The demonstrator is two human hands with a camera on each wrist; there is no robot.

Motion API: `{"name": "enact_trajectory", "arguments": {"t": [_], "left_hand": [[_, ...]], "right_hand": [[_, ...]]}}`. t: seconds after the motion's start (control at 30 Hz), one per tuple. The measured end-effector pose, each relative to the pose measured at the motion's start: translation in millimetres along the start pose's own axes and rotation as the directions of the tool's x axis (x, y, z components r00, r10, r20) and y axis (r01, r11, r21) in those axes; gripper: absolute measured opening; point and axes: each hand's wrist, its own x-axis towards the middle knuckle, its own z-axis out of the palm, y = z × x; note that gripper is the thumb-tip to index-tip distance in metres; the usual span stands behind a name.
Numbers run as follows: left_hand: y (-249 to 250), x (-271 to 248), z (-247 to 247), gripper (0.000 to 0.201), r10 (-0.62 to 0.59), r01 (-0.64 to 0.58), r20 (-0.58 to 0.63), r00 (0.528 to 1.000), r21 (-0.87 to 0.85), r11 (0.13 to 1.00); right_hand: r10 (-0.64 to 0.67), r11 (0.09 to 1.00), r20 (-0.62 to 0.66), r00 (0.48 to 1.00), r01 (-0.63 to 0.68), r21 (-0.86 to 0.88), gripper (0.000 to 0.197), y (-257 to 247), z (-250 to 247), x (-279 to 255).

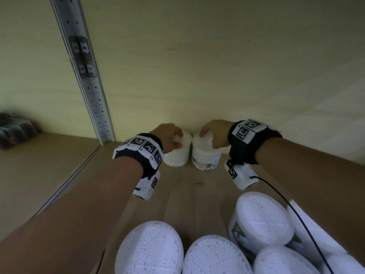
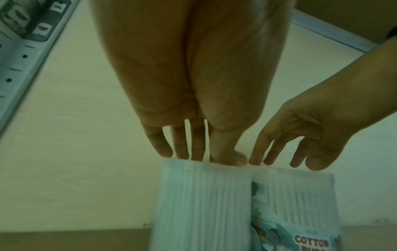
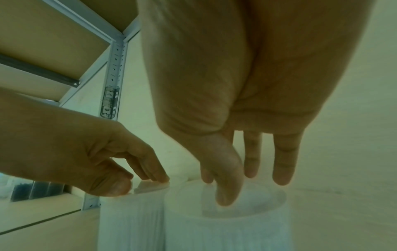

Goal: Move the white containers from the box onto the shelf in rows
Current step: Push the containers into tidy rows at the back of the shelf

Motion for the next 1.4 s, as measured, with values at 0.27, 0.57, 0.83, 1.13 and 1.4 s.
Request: {"name": "enact_trajectory", "arguments": {"t": [0.27,0.57,0.83,1.13,1.4], "left_hand": [[-1,0,2,0.045,-0.004,0.004,0.009,1.0,-0.007,1.0],[-1,0,2,0.045,0.01,-0.01,0.004,1.0,-0.021,1.0],[0,2,1,0.044,0.022,-0.022,0.011,1.0,-0.004,1.0],[-3,3,-6,0.043,0.075,-0.074,0.054,0.996,-0.034,0.997],[0,8,-14,0.054,0.098,-0.087,0.095,0.991,-0.111,0.99]], "right_hand": [[0.106,0.994,-0.014,0.994,-0.107,-0.033,0.064,-10,6,8],[0.075,0.994,-0.023,0.997,-0.076,-0.076,0.06,-6,8,10],[0.012,0.994,-0.052,0.999,-0.018,-0.107,0.063,2,9,9],[0.005,0.994,-0.047,0.999,-0.01,-0.11,0.063,5,9,16],[0.006,0.991,-0.056,0.998,-0.013,-0.131,0.063,8,11,26]]}}
